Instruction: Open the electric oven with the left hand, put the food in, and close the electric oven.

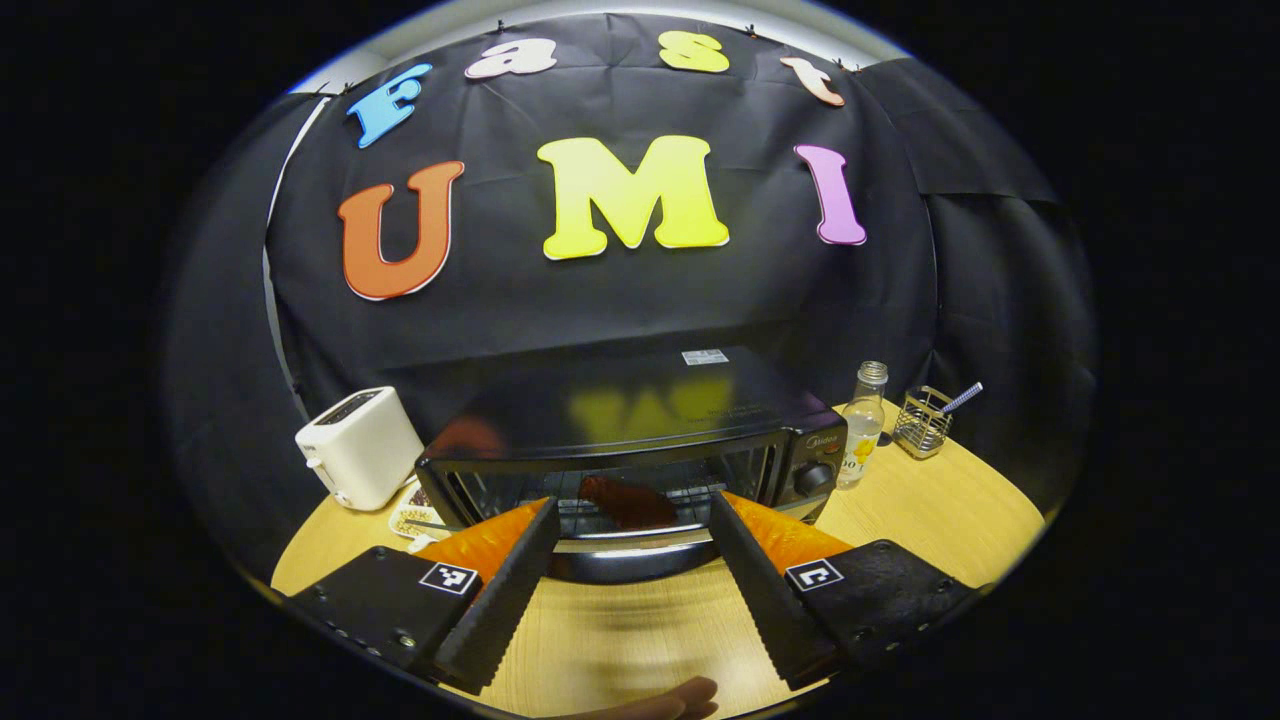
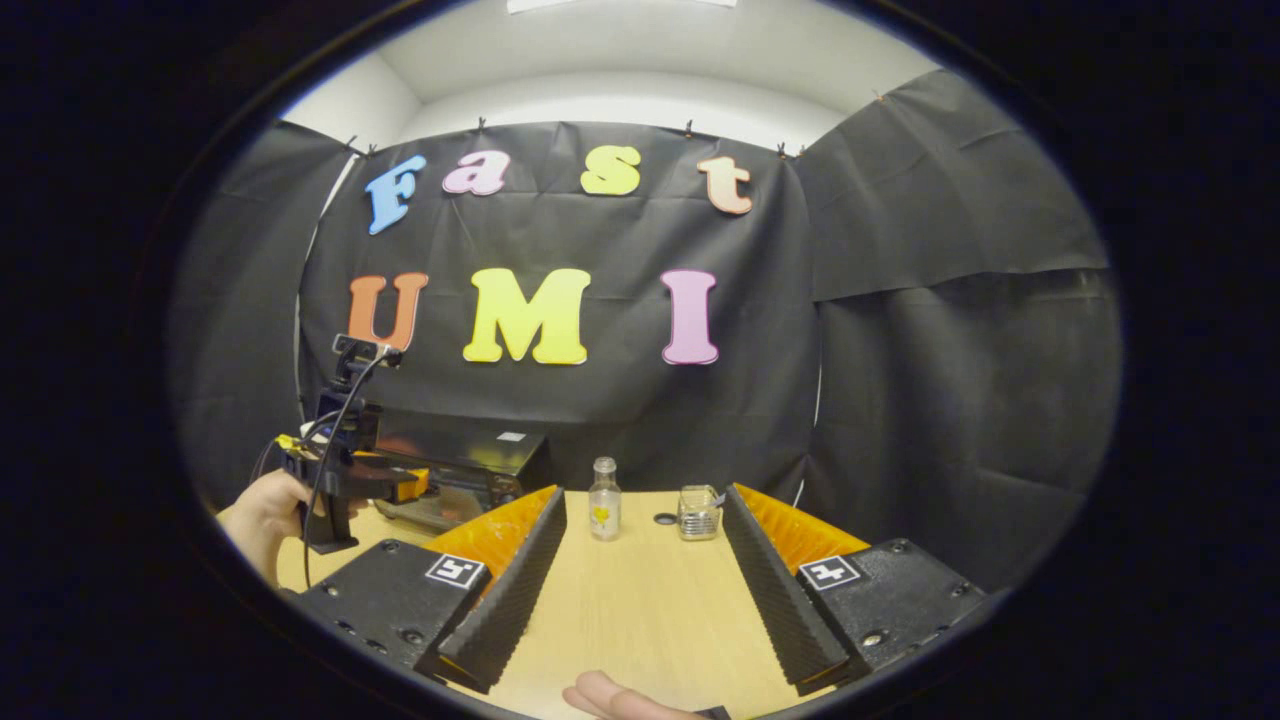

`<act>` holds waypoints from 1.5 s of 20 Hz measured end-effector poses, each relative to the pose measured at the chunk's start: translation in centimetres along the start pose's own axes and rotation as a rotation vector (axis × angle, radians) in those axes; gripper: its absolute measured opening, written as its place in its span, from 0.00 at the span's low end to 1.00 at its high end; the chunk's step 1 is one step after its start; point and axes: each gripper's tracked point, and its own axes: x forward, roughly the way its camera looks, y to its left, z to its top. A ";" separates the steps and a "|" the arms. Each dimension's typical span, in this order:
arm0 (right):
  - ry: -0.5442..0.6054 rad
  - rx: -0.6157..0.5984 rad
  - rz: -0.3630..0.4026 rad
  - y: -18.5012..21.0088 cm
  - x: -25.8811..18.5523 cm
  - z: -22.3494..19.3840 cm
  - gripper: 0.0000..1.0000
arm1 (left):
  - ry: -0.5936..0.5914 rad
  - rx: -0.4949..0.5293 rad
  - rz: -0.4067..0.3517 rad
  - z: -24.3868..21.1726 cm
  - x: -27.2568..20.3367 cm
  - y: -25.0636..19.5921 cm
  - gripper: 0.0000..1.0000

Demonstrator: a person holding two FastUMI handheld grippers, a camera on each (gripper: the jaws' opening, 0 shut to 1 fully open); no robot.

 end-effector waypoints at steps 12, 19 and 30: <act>-0.013 0.044 0.008 1.7 -4.8 1.1 0.99 | -0.146 -0.008 -0.009 5.1 -14.6 -0.5 0.96; -0.065 0.023 0.015 3.7 -7.6 3.2 0.98 | -0.256 -0.066 0.036 6.3 -26.3 1.2 0.96; -0.089 0.011 0.075 6.3 -9.0 3.3 0.99 | -0.311 -0.084 0.069 4.0 -34.0 1.1 0.94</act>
